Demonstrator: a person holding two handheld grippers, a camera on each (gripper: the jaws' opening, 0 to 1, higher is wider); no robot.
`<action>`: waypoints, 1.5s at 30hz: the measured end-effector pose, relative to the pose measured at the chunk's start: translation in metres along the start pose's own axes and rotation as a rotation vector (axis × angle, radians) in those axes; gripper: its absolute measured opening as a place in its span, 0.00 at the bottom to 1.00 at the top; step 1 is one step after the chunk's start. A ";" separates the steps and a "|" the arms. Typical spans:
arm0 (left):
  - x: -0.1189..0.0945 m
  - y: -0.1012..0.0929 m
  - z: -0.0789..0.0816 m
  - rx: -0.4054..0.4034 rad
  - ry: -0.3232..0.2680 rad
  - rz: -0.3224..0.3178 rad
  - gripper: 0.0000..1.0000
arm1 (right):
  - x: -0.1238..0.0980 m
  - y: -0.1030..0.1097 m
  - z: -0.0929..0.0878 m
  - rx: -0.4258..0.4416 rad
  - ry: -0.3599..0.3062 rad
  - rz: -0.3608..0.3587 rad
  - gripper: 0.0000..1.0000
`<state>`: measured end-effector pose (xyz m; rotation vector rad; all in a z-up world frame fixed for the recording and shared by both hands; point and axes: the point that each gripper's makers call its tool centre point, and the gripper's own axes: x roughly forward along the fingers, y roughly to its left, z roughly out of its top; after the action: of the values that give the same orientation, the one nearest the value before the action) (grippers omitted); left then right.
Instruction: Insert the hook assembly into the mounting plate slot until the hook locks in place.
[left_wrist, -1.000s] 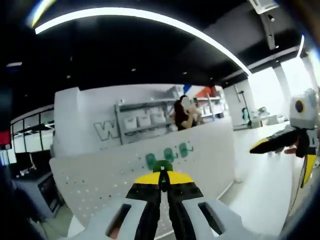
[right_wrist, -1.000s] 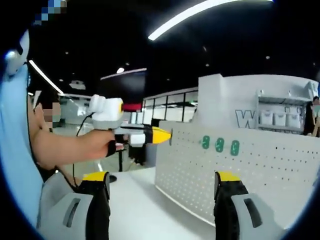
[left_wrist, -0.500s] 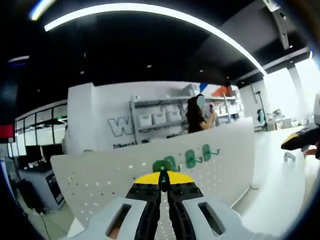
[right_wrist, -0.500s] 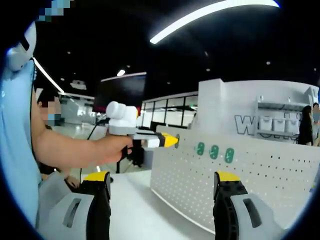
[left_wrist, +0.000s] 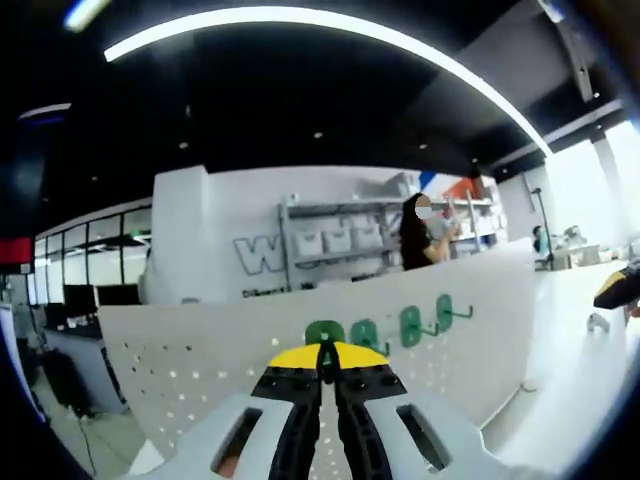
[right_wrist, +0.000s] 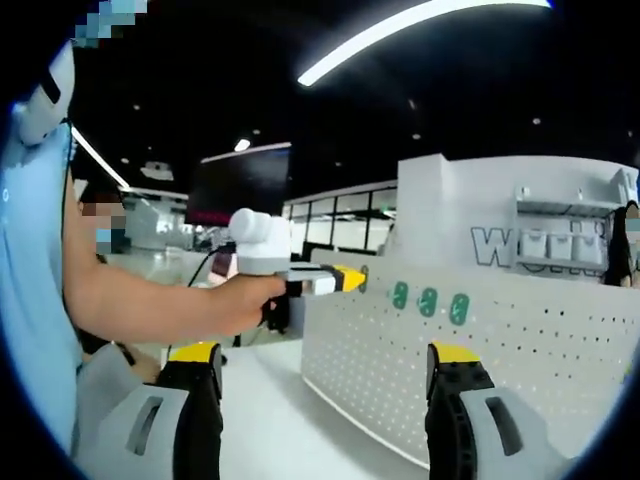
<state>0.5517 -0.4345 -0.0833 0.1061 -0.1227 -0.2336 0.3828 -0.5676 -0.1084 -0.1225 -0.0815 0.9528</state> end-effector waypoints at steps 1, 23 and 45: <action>0.002 0.001 0.000 -0.003 -0.005 0.007 0.04 | 0.001 0.000 0.000 -0.003 0.002 0.003 0.85; 0.022 0.009 -0.014 -0.039 -0.011 0.101 0.04 | 0.004 -0.019 -0.012 0.002 0.020 0.006 0.84; 0.032 0.012 -0.018 0.032 0.014 0.159 0.04 | -0.005 -0.029 -0.011 0.030 -0.007 -0.001 0.84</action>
<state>0.5877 -0.4288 -0.0961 0.1288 -0.1206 -0.0721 0.4049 -0.5893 -0.1156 -0.0914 -0.0735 0.9527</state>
